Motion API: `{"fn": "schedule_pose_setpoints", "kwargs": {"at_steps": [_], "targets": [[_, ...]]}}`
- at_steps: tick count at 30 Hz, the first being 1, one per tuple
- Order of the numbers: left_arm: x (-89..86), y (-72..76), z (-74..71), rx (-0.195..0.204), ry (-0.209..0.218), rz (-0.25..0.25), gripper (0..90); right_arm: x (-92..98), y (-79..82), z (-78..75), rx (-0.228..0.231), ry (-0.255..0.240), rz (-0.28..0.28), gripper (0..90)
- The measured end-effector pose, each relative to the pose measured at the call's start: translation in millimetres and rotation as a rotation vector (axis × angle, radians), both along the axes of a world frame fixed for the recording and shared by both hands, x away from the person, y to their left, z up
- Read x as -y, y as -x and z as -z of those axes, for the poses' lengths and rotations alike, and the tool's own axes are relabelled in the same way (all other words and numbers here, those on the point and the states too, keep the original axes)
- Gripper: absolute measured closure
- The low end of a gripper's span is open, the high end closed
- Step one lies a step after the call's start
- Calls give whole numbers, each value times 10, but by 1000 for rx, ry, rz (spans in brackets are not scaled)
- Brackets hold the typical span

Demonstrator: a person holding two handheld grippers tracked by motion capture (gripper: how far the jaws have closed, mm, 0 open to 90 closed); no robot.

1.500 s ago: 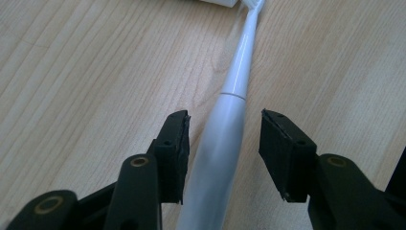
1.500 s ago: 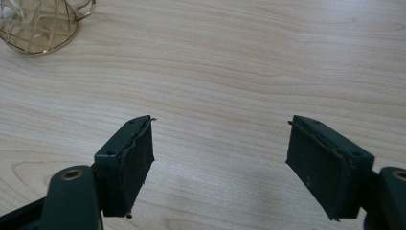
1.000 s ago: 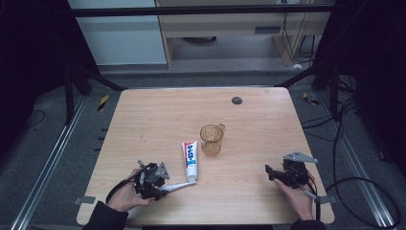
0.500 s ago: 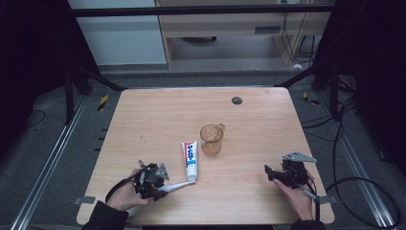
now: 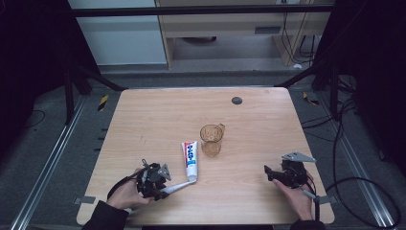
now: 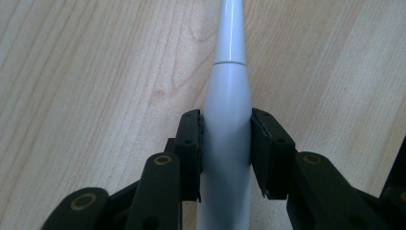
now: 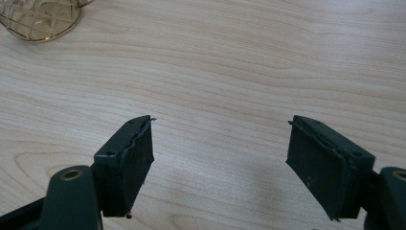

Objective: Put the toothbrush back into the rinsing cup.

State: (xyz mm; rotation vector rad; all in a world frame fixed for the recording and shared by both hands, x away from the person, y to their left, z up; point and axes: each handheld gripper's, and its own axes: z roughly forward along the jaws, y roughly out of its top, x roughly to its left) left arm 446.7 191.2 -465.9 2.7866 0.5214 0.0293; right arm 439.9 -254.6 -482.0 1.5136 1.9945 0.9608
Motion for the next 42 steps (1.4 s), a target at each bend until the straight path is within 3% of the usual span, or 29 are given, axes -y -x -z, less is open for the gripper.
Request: {"fn": "schedule_pose_setpoints", "kwargs": {"at_steps": [6,13,20,27,38,42], "targets": [[-9,56,-64,-19,8,7,666,-1,2,-1,-2,-1,1,240],[-64,127,-248,7,83,12,666,8,-4,7,0,4,0,241],[-87,147,-402,46,161,-39,666,7,-4,9,-2,3,3,241],[-130,101,-549,158,236,-187,666,4,5,6,5,5,8,240],[-253,-59,-864,357,446,-456,667,0,10,9,18,10,8,231],[-223,-144,-915,412,502,-515,667,0,8,15,24,8,9,227]]}}
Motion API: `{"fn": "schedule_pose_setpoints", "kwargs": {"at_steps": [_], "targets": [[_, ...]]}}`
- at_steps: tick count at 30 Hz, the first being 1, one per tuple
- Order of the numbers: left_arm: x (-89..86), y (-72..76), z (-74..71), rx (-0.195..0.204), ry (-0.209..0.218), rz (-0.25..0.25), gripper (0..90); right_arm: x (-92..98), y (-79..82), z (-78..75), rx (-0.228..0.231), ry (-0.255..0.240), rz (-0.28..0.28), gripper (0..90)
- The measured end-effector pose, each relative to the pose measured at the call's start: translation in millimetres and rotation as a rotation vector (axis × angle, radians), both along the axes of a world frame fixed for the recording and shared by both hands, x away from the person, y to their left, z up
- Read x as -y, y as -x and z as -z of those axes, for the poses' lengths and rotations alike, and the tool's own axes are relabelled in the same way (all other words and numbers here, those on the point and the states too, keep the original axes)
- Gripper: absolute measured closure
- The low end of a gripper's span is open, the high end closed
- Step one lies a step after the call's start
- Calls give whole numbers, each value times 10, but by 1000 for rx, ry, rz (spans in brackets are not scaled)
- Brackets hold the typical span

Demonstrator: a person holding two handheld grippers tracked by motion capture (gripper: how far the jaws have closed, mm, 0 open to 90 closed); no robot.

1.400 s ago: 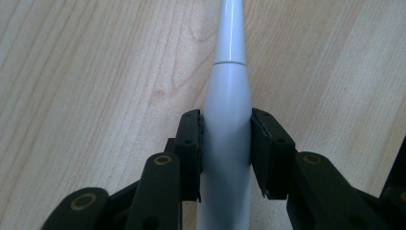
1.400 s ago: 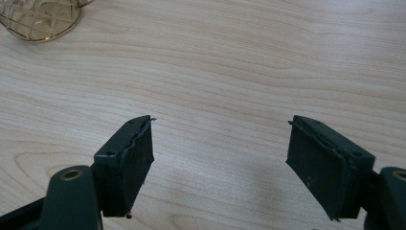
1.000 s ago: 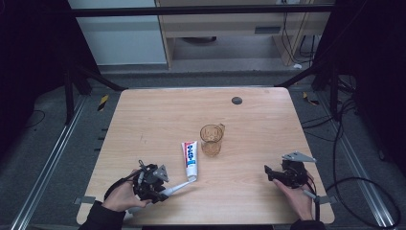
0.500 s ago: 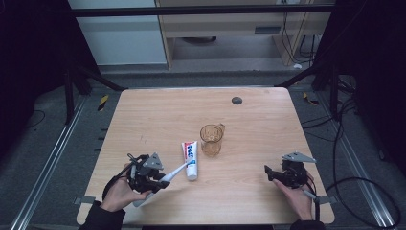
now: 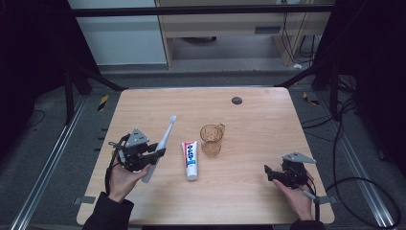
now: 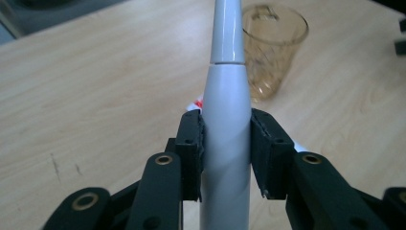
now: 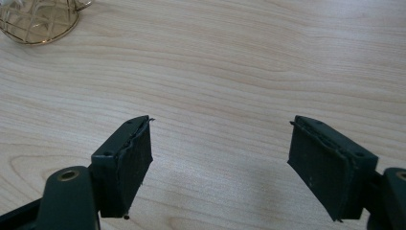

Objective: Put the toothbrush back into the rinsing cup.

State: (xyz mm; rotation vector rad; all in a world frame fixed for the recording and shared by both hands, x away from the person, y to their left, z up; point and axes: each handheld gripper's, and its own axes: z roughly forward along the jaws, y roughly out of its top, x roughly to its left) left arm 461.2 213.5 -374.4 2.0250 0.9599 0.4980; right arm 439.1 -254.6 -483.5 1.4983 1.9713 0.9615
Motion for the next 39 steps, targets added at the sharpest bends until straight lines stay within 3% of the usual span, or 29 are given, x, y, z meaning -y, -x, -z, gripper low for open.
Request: {"fn": "schedule_pose_setpoints", "kwargs": {"at_steps": [5,19,24,32,39], "targets": [[97,-146,-26,44,73,-51,667,-4,-1,10,8,-9,-1,216],[404,-420,-101,176,200,-136,667,-15,-1,24,23,-9,-6,202],[532,-519,-190,229,232,-145,667,-17,4,22,26,-14,-10,198],[690,-636,-217,268,296,-154,666,-9,-2,34,31,-11,-14,192],[803,-697,-219,300,325,-143,666,-3,-3,37,39,-15,-13,189]]}}
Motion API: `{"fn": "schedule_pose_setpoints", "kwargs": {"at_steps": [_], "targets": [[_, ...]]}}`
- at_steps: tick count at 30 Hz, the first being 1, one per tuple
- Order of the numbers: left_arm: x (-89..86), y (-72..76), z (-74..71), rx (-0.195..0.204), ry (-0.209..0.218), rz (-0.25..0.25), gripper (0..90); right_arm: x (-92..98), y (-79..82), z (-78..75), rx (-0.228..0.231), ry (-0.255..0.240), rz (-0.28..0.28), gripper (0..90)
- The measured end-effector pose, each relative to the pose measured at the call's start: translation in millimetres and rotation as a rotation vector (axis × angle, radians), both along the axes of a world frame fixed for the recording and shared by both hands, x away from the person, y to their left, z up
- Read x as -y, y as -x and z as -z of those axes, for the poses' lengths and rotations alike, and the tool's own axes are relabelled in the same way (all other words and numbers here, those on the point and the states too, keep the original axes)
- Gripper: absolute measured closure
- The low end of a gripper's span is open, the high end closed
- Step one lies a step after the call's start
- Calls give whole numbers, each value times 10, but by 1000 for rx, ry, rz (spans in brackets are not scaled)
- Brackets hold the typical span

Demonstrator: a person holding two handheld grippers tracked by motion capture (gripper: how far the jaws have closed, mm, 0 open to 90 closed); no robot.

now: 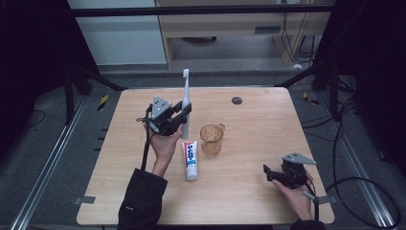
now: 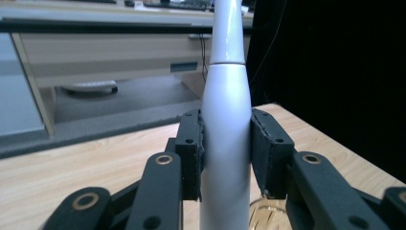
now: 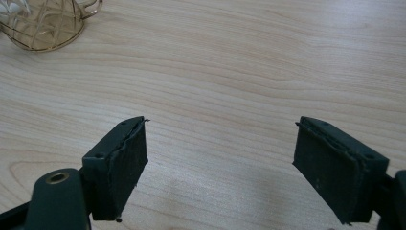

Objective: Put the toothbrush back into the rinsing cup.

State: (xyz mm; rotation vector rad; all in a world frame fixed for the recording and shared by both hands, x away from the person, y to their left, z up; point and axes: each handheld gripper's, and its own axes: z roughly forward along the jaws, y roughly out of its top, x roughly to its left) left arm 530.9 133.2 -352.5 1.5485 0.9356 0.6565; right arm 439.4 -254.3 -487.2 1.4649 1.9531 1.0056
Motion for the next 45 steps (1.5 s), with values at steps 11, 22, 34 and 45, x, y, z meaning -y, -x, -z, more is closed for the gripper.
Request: {"fn": "schedule_pose_setpoints", "kwargs": {"at_steps": [11,22,34,45], "targets": [[222,-47,-12,38,29,38,666,13,-1,12,5,-1,2,184],[443,-110,34,39,34,60,667,10,0,20,16,-13,-2,184],[677,-147,144,37,41,74,666,11,-2,28,32,-8,-10,183],[847,-181,323,30,37,89,666,9,-3,32,37,-6,-13,183]]}}
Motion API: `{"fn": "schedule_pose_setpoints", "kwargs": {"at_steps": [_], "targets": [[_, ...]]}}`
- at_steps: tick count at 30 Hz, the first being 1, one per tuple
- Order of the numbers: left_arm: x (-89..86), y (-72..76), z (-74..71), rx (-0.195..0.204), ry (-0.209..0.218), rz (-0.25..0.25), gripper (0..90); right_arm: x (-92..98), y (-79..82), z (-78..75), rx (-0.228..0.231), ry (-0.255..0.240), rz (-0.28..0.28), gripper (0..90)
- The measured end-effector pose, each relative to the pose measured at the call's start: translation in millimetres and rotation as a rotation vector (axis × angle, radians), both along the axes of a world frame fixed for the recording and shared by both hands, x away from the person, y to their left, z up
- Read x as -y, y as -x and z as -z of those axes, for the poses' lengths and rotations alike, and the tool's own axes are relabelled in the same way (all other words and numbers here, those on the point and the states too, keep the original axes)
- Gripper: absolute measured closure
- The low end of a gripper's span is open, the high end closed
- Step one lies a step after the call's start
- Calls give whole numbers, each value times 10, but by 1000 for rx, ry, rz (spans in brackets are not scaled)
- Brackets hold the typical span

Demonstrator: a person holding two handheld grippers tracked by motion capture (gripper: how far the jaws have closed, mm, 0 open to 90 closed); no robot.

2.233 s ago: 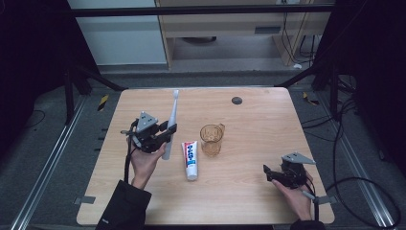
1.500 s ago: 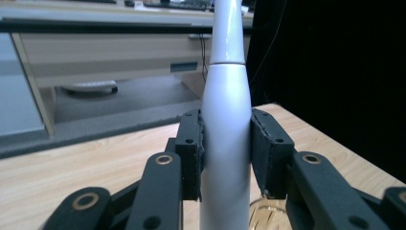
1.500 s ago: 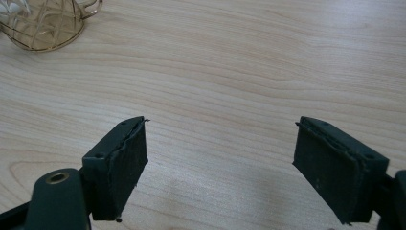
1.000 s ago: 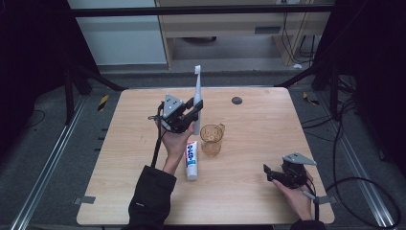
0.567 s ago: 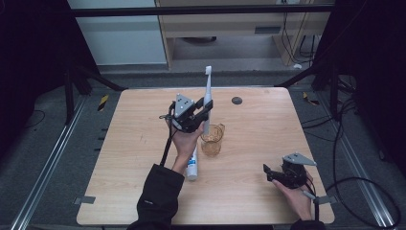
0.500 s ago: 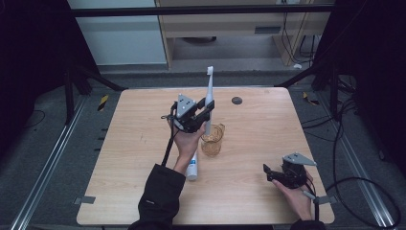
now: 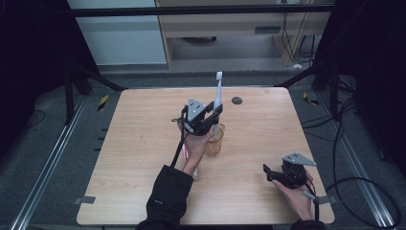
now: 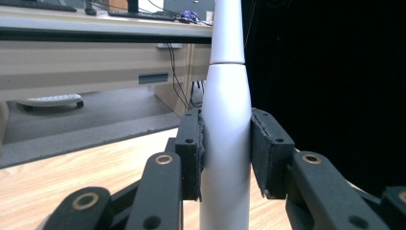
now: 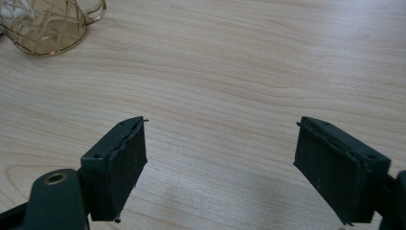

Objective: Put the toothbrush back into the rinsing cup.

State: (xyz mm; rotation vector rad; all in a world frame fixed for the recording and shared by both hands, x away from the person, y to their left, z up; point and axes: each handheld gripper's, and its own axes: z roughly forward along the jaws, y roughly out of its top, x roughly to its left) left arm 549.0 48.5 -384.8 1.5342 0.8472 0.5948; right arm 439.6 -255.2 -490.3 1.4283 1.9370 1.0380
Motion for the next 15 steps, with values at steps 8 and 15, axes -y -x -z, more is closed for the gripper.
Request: {"fn": "schedule_pose_setpoints", "kwargs": {"at_steps": [8,15], "targets": [[89,1,149,-8,-13,11,666,-3,-1,6,-3,5,-3,183],[121,26,276,-14,-29,7,666,-4,-6,11,-2,11,-4,183]]}}
